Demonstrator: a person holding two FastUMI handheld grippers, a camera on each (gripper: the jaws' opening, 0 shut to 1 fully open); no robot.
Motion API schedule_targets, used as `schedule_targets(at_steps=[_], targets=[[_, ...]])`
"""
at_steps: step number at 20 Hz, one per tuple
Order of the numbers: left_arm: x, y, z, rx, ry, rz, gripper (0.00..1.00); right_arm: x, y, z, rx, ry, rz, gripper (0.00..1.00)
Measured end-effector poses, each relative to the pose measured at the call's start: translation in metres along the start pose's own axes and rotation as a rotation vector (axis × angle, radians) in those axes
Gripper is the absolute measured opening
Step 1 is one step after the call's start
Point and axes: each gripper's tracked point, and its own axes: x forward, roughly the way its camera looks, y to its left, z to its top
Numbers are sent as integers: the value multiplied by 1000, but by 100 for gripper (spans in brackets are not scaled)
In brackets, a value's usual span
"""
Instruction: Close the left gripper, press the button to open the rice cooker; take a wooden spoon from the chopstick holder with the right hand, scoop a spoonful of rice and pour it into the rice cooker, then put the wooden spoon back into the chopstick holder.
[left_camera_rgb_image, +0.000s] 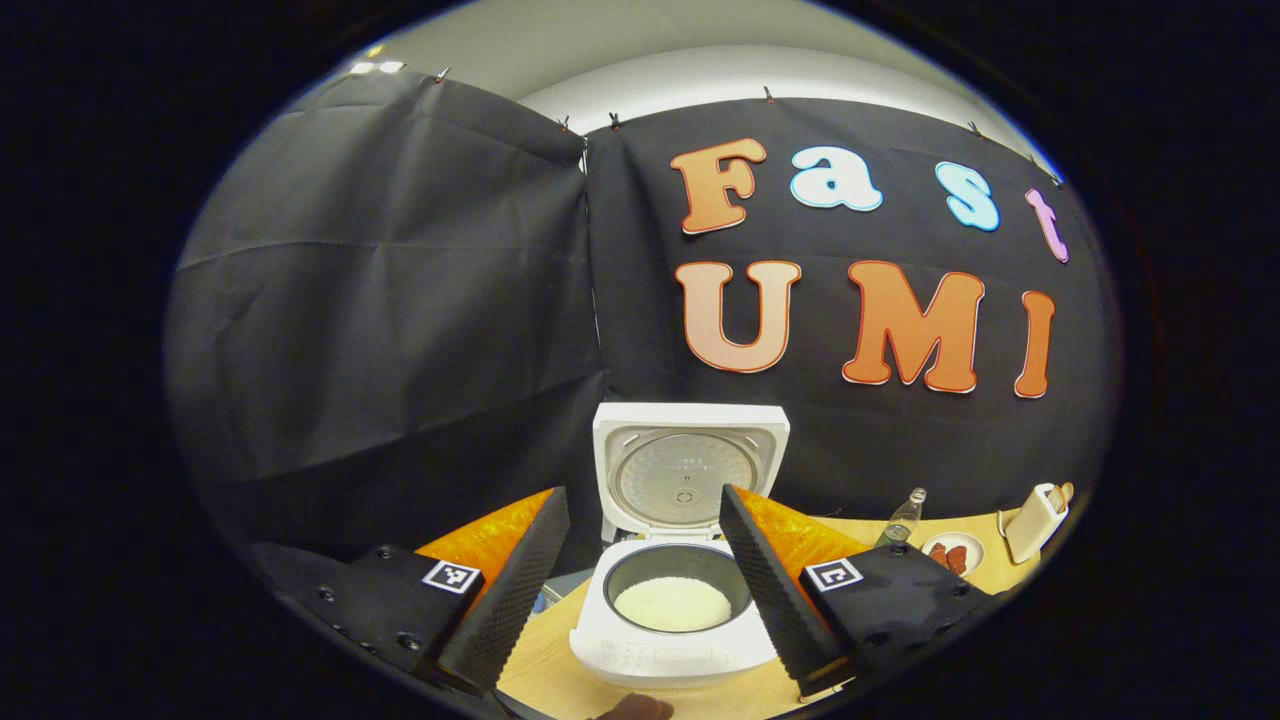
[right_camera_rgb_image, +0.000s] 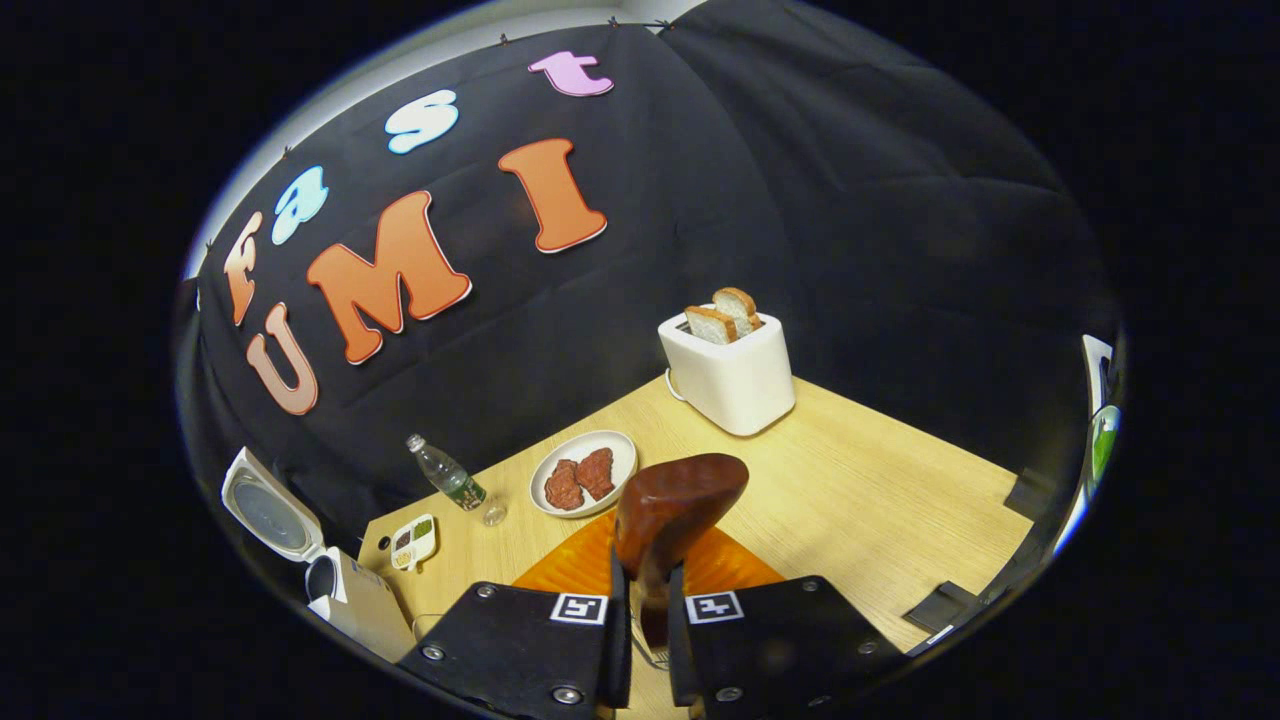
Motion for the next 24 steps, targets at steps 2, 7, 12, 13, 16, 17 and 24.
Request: schedule_targets(at_steps=[2, 7, 12, 13, 16, 17, 24], targets=[[3, 3, -4, -8, 3, -15, 100, -12, 22, 9, -10, -21, 21, 14], [14, 2, -25, -44, 32, -55, 99, -34, 84, 5, -64, -43, 92, 14], [21, 8, -24, 11, 9, -93, 99, -38, 141, -43, -159, -6, 155, 14], [22, 9, -28, 22, 11, -104, 99, -37, 151, -54, -177, -1, 163, 14], [25, 16, -35, 41, 26, -128, 99, -31, 171, -91, -218, 41, 170, 14], [27, 19, -38, 48, 27, -131, 99, -28, 174, -99, -233, 47, 164, 14], [35, 25, -57, 62, 70, -164, 100, 3, 158, -134, -399, 61, 45, 15]])
